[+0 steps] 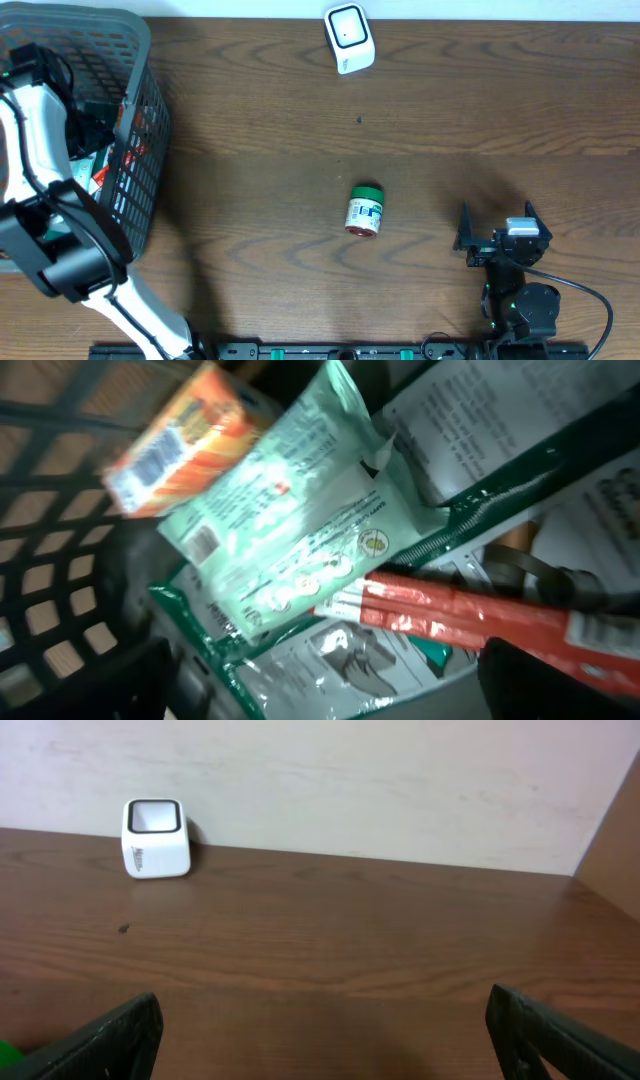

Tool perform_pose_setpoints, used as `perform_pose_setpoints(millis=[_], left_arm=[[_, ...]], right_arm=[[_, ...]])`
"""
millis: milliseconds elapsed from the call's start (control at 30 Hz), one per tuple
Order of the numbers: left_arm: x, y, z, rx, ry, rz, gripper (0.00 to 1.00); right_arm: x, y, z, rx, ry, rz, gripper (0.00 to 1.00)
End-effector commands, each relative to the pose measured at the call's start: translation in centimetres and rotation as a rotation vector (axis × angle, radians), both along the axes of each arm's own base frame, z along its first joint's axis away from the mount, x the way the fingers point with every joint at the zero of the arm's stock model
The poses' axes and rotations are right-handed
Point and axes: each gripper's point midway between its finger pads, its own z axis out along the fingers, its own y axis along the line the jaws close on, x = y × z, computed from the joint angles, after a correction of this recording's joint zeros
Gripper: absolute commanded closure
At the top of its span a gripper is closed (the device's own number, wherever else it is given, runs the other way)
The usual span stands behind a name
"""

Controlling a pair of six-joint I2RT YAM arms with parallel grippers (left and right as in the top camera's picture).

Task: Scan the item barcode
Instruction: 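Move the left gripper back into the basket toward the white wipes pack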

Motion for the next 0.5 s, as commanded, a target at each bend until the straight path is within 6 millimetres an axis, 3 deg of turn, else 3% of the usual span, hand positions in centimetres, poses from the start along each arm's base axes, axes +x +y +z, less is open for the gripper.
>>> perform_pose_setpoints(millis=[0,200,467], left_arm=[[-0.3,0.2,-2.3,-0.009,0.068,-0.008,0.03],[-0.2,0.3,-5.2,-0.031,0.114,-0.013,0.03],[-0.1,0.9,-6.8,-0.017,0.137,-0.016,0.04]], right_arm=[[0.0,-0.2,0.0,0.015,-0.002,-0.014,0.01],[0.0,-0.2,0.0,0.014,-0.001,-0.014,0.01],[0.0,-0.2,0.0,0.014,-0.002,-0.014,0.01]])
